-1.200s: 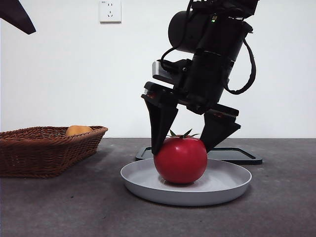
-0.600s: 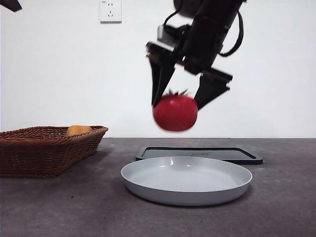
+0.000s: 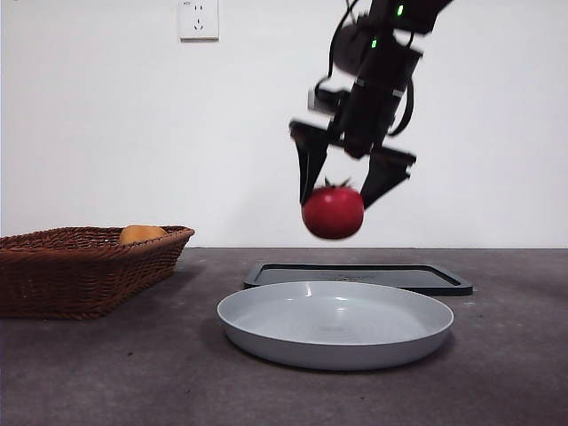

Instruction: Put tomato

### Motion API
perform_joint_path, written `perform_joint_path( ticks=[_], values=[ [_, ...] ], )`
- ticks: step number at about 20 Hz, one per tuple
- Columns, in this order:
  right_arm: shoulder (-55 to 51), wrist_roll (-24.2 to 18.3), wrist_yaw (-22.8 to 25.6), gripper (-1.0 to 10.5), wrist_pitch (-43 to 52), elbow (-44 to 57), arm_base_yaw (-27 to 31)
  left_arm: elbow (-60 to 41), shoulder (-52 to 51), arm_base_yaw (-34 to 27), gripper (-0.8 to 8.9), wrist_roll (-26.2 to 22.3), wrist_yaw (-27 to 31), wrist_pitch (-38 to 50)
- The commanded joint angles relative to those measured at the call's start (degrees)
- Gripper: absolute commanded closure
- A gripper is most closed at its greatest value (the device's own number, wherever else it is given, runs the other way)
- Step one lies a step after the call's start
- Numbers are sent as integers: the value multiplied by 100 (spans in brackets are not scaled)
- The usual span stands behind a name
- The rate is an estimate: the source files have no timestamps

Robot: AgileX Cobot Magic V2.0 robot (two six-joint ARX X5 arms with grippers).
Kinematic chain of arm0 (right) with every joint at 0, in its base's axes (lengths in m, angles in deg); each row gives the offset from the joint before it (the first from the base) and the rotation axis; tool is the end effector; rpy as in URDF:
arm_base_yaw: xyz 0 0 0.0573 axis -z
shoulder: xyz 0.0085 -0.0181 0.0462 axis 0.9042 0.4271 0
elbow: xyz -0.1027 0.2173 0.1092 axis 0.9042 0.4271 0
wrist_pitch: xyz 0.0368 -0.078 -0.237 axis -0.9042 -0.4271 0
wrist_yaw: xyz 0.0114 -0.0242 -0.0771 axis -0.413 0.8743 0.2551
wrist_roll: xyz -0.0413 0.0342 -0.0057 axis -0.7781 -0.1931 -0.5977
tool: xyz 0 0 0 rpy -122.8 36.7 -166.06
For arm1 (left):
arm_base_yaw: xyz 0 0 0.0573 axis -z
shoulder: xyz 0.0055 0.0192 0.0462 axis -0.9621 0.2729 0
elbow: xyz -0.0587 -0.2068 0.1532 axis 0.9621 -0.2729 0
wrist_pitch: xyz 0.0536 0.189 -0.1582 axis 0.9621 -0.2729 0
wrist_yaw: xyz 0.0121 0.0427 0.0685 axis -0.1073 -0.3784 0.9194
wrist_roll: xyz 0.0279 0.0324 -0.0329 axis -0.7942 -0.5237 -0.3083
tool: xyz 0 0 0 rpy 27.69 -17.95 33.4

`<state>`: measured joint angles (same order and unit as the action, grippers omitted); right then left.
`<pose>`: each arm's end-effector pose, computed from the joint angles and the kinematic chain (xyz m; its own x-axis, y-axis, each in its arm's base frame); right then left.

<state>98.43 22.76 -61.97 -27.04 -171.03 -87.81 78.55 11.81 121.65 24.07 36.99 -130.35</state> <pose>0.4253 0.1867 0.2540 0.3942 0.3596 -0.8457 -0.3469 0.9104 0.2254 0.0924 -0.1018 0.3527 0.4959 -0.5774 -0.6486 0.6495 0.7424 -0.1643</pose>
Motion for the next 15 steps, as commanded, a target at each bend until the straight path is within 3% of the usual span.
perform_joint_path(
  ticks=[1, 12, 15],
  values=[
    [468, -105, 70, 628, 37, -310, 28, 59, 28, 44, 283, -118, 17, 48],
    [977, -142, 142, 617, 37, -345, 57, 59, 28, 44, 283, -313, 17, 63],
    [973, -131, 153, 492, -35, -352, 63, 59, 28, 44, 283, -315, 17, 61]
  ],
)
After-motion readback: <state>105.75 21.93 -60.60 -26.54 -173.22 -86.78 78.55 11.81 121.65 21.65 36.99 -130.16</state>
